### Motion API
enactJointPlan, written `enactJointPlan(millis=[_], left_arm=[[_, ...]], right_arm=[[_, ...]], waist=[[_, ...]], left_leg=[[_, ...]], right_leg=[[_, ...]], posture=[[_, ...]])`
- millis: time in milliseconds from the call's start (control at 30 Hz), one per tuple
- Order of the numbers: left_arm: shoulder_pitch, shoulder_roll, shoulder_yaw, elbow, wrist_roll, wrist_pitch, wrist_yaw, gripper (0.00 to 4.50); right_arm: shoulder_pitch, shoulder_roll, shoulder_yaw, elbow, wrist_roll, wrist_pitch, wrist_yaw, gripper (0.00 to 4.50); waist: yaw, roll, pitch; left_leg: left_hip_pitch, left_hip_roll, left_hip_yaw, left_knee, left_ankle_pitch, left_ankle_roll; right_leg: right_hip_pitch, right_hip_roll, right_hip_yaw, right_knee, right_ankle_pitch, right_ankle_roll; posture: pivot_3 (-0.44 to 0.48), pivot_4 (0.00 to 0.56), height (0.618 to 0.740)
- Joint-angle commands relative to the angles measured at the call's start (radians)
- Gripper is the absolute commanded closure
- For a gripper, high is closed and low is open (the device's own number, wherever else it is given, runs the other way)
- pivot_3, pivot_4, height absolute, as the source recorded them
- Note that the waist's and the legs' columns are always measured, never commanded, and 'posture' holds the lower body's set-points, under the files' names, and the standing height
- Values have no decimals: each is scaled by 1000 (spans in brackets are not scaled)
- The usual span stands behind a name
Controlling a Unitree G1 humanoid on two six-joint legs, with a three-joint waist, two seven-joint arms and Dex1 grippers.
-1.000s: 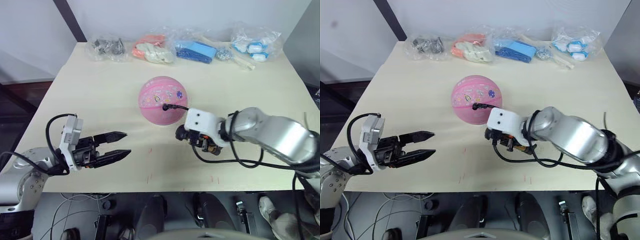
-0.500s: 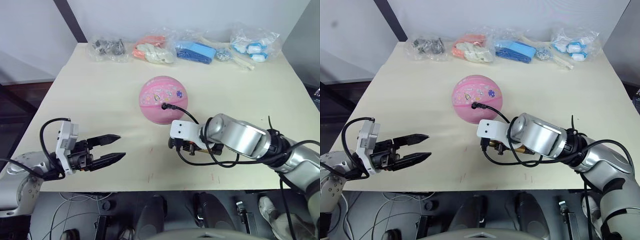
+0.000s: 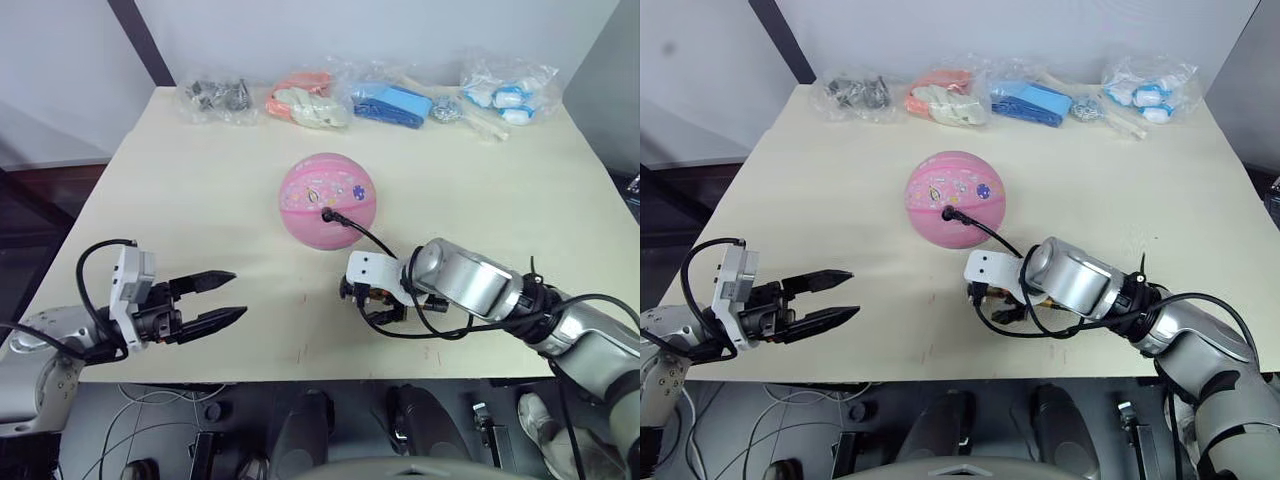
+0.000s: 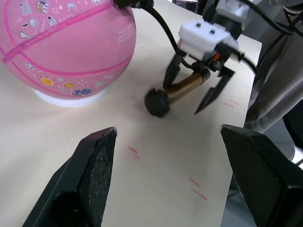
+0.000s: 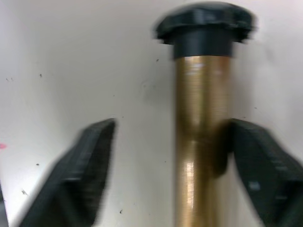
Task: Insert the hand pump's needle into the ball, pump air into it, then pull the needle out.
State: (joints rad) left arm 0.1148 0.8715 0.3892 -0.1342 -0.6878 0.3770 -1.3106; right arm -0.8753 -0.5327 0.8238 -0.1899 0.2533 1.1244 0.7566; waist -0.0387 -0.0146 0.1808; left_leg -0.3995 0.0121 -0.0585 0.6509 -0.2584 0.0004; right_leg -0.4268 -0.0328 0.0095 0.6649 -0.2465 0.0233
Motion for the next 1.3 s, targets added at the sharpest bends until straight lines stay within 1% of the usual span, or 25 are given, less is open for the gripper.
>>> enactJointPlan(millis=[33, 100, 233, 433, 533, 633, 700, 767, 833, 967, 1067, 1133, 1233, 1300], left_arm=[[-9, 2, 13, -3, 1, -17, -7, 778], [-11, 1, 12, -2, 2, -18, -8, 778], [-27, 0, 1, 7, 3, -21, -10, 778], [-74, 1, -22, 24, 1, -19, -13, 778], [-97, 6, -24, 23, -5, -10, -7, 778], [-122, 6, -26, 32, -6, -10, -1, 778], [-140, 5, -28, 42, -5, -7, 2, 778], [-158, 5, -34, 54, 1, -14, 0, 778], [-191, 6, -45, 68, 8, -14, 4, 778], [-239, 8, -62, 95, 20, -16, 2, 778], [-315, 7, -101, 128, 44, -25, -1, 778], [-372, 5, -134, 153, 67, -38, -8, 778], [-511, -14, -199, 235, 124, -66, -8, 778], [-583, -24, -228, 281, 138, -60, -18, 778]], right_arm=[[26, -9, -136, -105, 35, 4, 5, 109], [51, -16, -182, -142, 47, 0, 7, 109], [126, -36, -335, -272, 120, -17, 25, 109], [216, -65, -439, -404, 136, -115, 18, 109], [321, -52, -557, -459, 171, -217, 16, 109], [428, -42, -691, -493, 234, -259, 13, 109], [477, -61, -763, -514, 280, -265, 30, 109], [538, -70, -861, -542, 327, -304, 44, 109], [611, -101, -973, -593, 400, -287, 54, 109], [691, -156, -1089, -656, 497, -279, 45, 109], [791, -204, -1236, -726, 602, -260, 36, 109], [858, -230, -1323, -759, 650, -259, 29, 109], [965, -270, -1447, -795, 729, -265, 25, 109], [1007, -290, -1489, -806, 760, -272, 16, 109]], waist=[[0, 0, 0], [0, 0, 0], [1, 0, 0], [1, 0, 0], [3, -1, 0], [5, -1, 0], [5, -1, 0], [5, -1, 0], [8, -1, 0], [7, -1, -1], [8, -1, 0], [26, -1, -1], [26, -2, -1], [35, -2, -1]], left_leg=[[0, 0, 0, 0, 0, 0], [0, 0, 0, 0, 0, 0], [0, 0, 0, 0, 0, 0], [0, -1, 0, 1, 0, 0], [1, -1, 0, 2, 0, 0], [1, -2, 0, 2, 0, 0], [1, -2, 0, 3, 0, 0], [2, -2, 1, 3, 0, 0], [2, -2, 1, 3, 0, 0], [4, -2, 3, 3, 0, 0], [7, -2, 4, 3, 0, 1], [6, -2, 3, 4, 0, 1], [8, -2, 5, 5, 0, 1], [7, -3, 4, 7, 0, 1]], right_leg=[[0, 0, 0, 0, 0, 0], [0, 0, 0, 0, 0, 0], [0, 0, 0, 1, 0, 0], [1, 0, 1, 1, 1, 1], [1, 0, 0, 1, 1, 2], [2, 0, 0, 1, 1, 3], [3, 0, 2, 1, 2, 3], [4, 0, 3, 1, 2, 4], [4, 0, 2, 1, 2, 4], [6, 1, 3, 1, 2, 4], [9, 2, 2, 1, 2, 4], [10, 2, 1, 1, 2, 4], [12, 2, 3, 0, 3, 6], [12, 2, 2, 0, 3, 6]], posture=[[0, 150, 740], [0, 150, 740], [0, 150, 740], [0, 150, 740], [0, 150, 740], [0, 150, 740], [0, 150, 740], [0, 150, 740], [0, 150, 740], [0, 150, 740], [0, 150, 740], [0, 150, 740], [0, 150, 740], [0, 150, 740]])
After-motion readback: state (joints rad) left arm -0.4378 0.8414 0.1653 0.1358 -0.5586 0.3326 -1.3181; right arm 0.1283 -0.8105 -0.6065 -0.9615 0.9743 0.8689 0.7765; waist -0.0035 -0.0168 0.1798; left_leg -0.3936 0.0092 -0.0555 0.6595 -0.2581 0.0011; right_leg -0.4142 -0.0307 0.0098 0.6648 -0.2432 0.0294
